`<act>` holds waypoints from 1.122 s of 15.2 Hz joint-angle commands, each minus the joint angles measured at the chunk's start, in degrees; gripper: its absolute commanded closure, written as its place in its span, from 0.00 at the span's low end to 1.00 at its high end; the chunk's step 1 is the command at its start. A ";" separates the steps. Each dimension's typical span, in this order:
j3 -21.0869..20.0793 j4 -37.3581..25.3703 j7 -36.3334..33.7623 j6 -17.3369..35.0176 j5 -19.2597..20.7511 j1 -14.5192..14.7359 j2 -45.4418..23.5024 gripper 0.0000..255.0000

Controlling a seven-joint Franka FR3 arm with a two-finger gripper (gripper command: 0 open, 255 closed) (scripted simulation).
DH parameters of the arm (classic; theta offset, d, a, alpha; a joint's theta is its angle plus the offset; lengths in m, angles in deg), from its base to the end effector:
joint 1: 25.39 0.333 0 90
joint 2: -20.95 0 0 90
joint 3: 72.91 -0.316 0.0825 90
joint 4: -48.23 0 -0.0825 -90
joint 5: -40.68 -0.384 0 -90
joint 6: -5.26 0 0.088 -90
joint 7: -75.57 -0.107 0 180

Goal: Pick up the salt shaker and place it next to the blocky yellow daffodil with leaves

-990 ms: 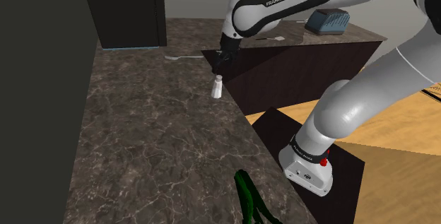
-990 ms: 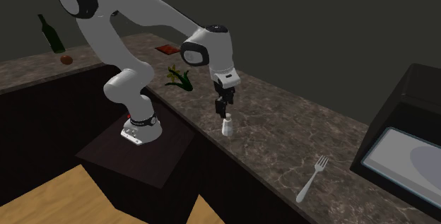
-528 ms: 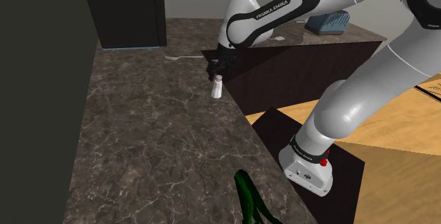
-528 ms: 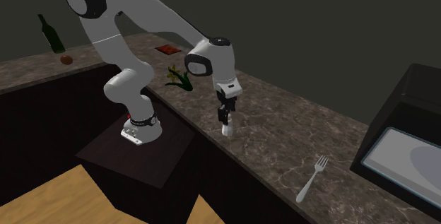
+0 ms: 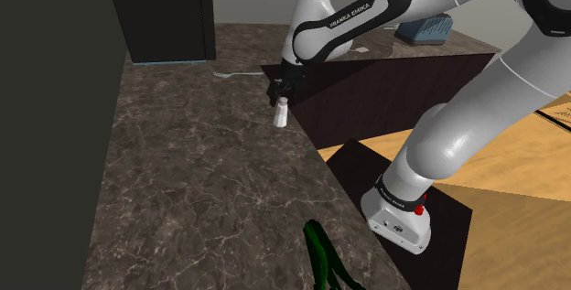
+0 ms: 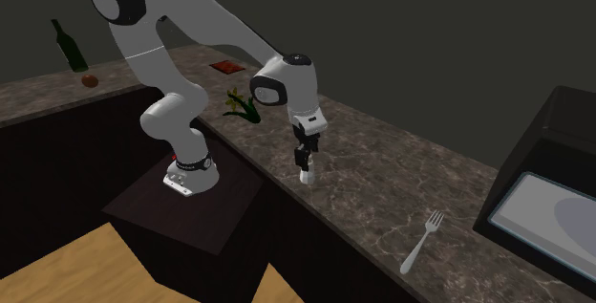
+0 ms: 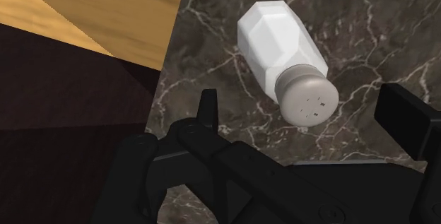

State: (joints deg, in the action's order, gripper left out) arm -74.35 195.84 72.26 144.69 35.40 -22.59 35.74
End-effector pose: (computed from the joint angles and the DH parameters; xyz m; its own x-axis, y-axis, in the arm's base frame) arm 0.4354 0.0324 0.3629 0.9925 -0.0542 0.1094 -0.0469 -0.9966 -0.0675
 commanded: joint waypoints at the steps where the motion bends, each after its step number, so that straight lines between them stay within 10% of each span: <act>1: 0.00 0.00 0.00 0.00 0.00 0.00 0.00 1.00; 17: 0.02 -2.73 -0.49 -6.17 0.43 -0.16 3.45 1.00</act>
State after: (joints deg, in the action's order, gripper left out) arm -74.30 193.56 71.89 139.47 35.76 -22.75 38.71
